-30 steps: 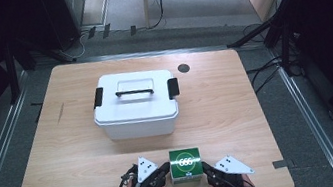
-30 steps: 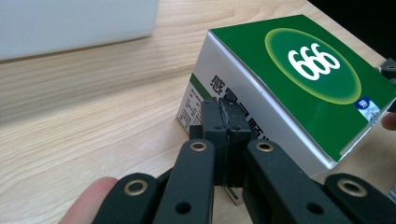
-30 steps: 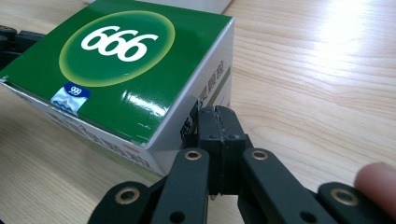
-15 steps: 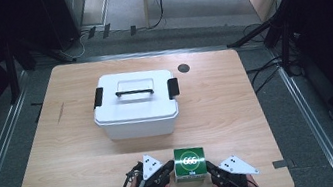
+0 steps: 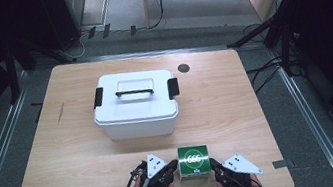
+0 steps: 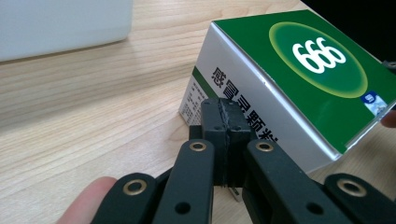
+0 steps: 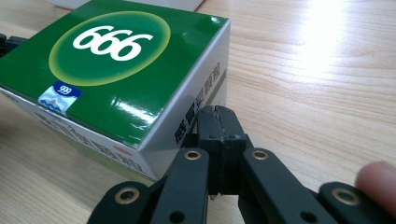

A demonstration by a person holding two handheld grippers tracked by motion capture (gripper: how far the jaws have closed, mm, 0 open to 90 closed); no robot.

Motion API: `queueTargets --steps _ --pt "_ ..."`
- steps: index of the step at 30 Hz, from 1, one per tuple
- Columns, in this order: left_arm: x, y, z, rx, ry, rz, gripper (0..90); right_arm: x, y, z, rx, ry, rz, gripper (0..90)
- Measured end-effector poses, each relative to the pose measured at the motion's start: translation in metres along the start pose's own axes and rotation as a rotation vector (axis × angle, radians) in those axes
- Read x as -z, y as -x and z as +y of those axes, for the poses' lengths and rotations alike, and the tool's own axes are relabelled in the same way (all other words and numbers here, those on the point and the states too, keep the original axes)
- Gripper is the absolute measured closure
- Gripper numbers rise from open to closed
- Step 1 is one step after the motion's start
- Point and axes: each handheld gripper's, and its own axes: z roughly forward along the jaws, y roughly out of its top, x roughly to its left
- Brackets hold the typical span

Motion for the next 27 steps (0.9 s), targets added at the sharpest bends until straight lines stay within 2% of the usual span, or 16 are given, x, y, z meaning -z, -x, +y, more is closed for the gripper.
queueTargets --steps 1,2,3,4,7,10,11,14,16,17,18,22,23,24,26,27 --pt "0.003 -0.002 -0.001 -0.001 0.022 0.03 77.0 0.0 0.001 -0.001 0.003 0.01 -0.011 78.0" --pt "0.003 -0.002 -0.001 -0.001 0.022 0.03 72.1 0.0 0.001 -0.001 0.003 0.01 -0.011 78.0" --pt "0.006 -0.004 -0.001 -0.004 0.03 0.042 72.1 0.001 0.003 -0.001 0.001 0.019 -0.018 73.3" --pt "0.011 -0.009 -0.001 -0.009 0.039 0.09 65.3 0.002 0.007 -0.001 0.014 0.031 -0.034 61.2" --pt "0.02 -0.021 -0.002 0.011 0.046 0.147 49.6 0.003 0.016 0.0 0.016 0.041 -0.003 58.0" --pt "0.027 -0.031 -0.003 0.02 0.057 0.163 31.5 0.003 0.023 0.001 0.043 0.077 0.002 50.9" --pt "0.031 -0.037 -0.004 0.021 0.059 0.174 31.5 0.004 0.025 0.002 0.055 0.08 -0.002 48.4" --pt "0.042 -0.051 -0.008 0.02 0.074 0.213 17.3 0.007 0.032 0.007 0.096 0.043 -0.03 38.2" --pt "0.051 -0.063 -0.011 0.037 0.086 0.237 11.3 0.008 0.037 0.012 0.094 0.011 -0.036 24.7" --pt "0.06 -0.075 -0.014 0.044 0.098 0.279 6.4 0.009 0.043 0.015 0.111 -0.025 -0.018 9.2" --pt "0.06 -0.075 -0.014 0.044 0.098 0.279 3.6 0.009 0.043 0.015 0.111 -0.025 -0.018 9.2" --pt "0.083 -0.099 -0.021 0.057 0.171 0.376 0.0 0.014 0.054 0.022 0.137 -0.036 0.039 0.0" --pt "0.094 -0.113 -0.021 0.08 0.186 0.407 0.0 0.015 0.06 0.027 0.133 -0.032 0.033 0.0" --pt "0.094 -0.113 -0.021 0.08 0.186 0.407 0.0 0.015 0.06 0.027 0.133 -0.032 0.033 0.0" --pt "0.103 -0.127 -0.019 0.118 0.201 0.421 0.0 0.016 0.064 0.033 0.136 -0.035 0.034 0.0" --pt "0.112 -0.14 -0.02 0.129 0.226 0.424 0.0 0.016 0.068 0.04 0.151 -0.042 0.02 0.0"
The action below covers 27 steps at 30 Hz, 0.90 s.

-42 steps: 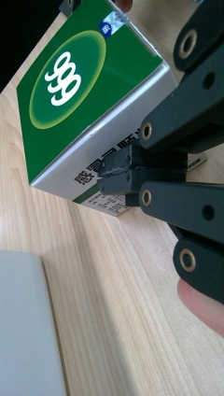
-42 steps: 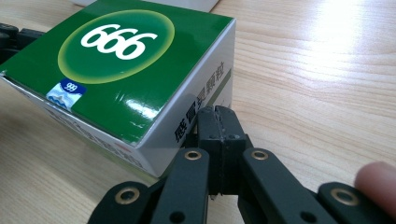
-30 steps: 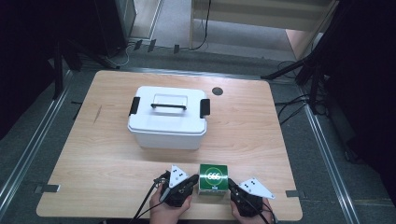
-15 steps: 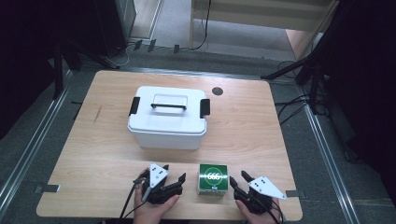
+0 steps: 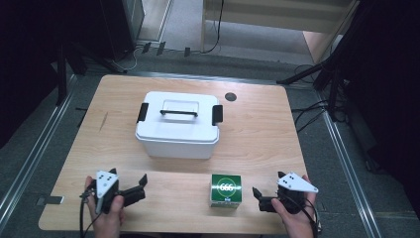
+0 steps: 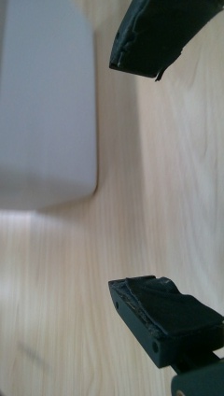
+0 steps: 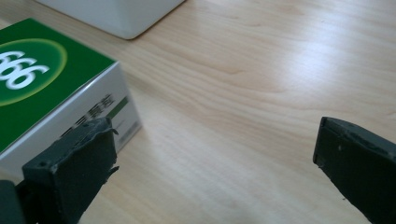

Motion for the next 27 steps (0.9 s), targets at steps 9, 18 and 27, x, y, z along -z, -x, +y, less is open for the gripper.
queueTargets --steps 9,18,27 --pt "-0.003 -0.052 0.005 0.014 0.042 0.105 0.0 -0.002 0.014 0.028 0.101 -0.026 0.011 0.0" --pt "-0.014 -0.086 0.004 0.023 0.033 0.195 0.0 -0.008 0.026 0.072 0.217 -0.039 0.084 12.8" --pt "-0.019 -0.089 0.001 0.018 0.023 0.176 0.0 -0.015 0.037 0.104 0.266 -0.076 0.142 17.6"
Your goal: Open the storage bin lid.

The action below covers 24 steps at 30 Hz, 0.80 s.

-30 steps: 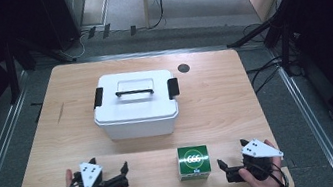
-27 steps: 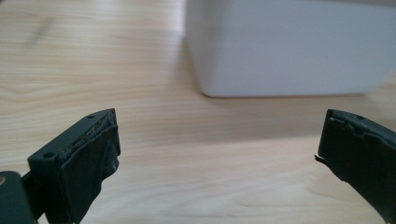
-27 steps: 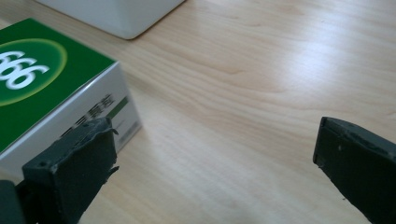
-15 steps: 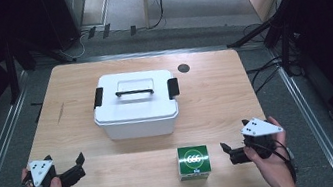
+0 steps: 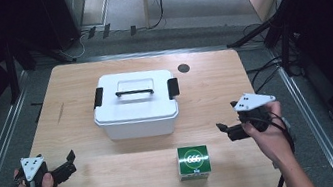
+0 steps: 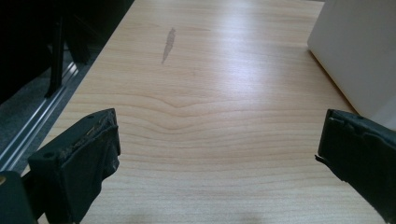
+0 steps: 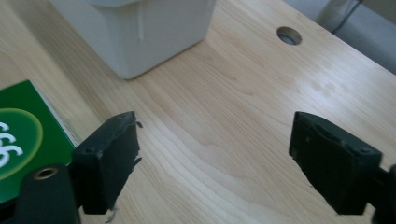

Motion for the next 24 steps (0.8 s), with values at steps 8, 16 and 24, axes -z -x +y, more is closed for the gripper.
queueTargets --steps 8,16,24 --pt "-0.003 0.001 -0.001 -0.012 -0.015 -0.02 0.0 -0.003 0.009 0.039 0.121 -0.043 0.071 20.3" --pt "-0.003 0.003 -0.001 -0.027 -0.021 -0.023 0.0 -0.015 0.014 0.078 0.22 -0.143 0.133 25.4" --pt "-0.004 0.003 -0.001 -0.024 -0.028 -0.036 0.0 -0.027 0.023 0.11 0.289 -0.248 0.179 25.8"
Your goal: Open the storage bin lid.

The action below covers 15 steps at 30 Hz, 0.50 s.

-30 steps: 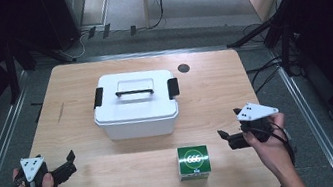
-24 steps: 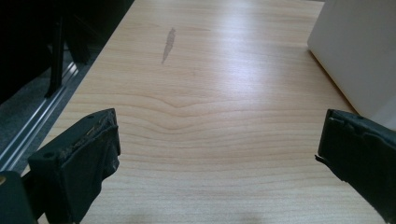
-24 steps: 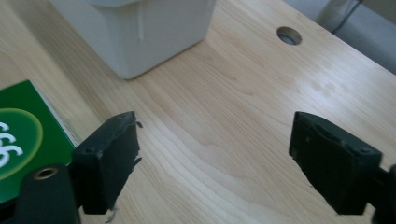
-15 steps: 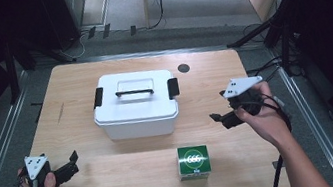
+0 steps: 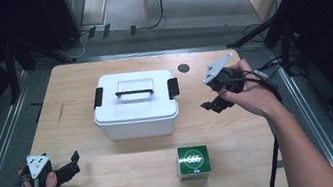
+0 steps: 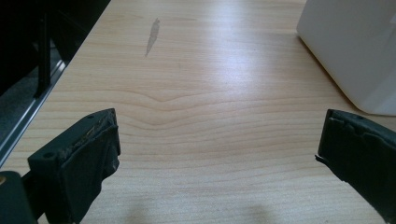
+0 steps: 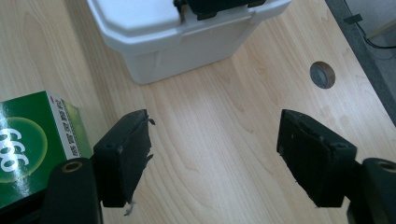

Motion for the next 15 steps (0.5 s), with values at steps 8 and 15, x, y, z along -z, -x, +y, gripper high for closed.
queueTargets --steps 8,15 --pt "0.0 0.001 0.0 -0.009 -0.002 -0.003 0.0 0.001 0.014 0.025 0.034 -0.004 0.068 30.1" --pt "-0.001 0.001 0.0 -0.009 -0.002 -0.006 0.0 -0.015 0.002 0.06 0.112 -0.019 0.064 32.9"
